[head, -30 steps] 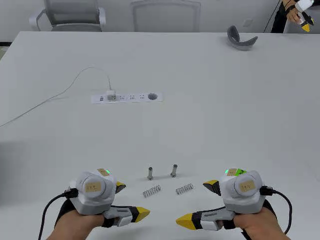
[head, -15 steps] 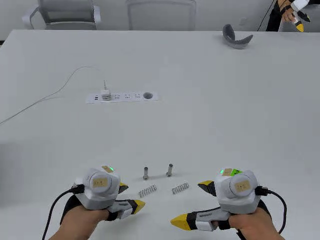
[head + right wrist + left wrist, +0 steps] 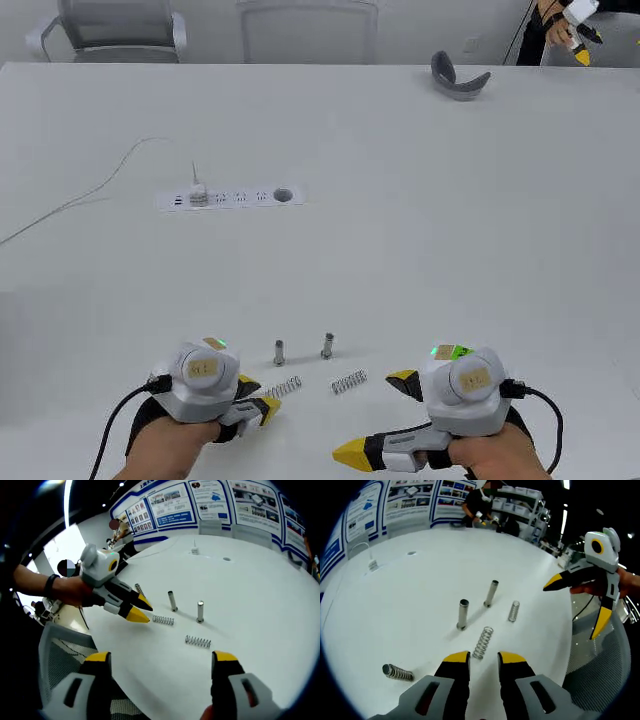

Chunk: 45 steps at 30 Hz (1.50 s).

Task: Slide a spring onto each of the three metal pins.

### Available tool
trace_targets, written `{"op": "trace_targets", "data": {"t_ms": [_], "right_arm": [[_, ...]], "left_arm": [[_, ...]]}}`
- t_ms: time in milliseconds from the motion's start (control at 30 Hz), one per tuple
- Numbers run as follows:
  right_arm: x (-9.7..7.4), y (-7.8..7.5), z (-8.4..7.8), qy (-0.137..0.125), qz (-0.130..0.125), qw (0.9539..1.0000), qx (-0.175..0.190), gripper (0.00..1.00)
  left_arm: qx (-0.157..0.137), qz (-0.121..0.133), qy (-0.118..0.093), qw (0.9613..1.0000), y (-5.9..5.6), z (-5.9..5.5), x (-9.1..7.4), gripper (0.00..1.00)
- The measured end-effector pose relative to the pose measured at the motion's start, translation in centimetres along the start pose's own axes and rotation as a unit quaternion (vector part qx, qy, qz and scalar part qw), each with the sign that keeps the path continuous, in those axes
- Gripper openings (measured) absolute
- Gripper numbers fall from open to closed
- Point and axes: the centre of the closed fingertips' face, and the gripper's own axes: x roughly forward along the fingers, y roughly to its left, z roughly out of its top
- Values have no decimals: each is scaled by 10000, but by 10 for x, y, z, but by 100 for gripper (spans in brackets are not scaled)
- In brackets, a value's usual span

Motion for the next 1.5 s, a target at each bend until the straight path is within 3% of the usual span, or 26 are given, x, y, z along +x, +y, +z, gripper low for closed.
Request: {"op": "trace_targets", "data": {"t_ms": [467,800,867,1133,1500], "right_arm": [[-2,-1,-4,12,-9,10000,91,83],[0,1,-5,22,7,10000,97,83],[0,2,-5,20,18,9999,97,83],[0,3,-5,-31,38,9999,138,83],[-2,9,-9,-25,77,9997,213,82]], "left_arm": [[70,31,167,9998,-1,-3,22,19],[626,270,299,9972,1,-6,24,11],[477,131,401,9980,-5,-8,23,11],[477,77,348,9982,-10,-15,12,11],[359,103,349,9987,-6,-29,-16,11]]}}
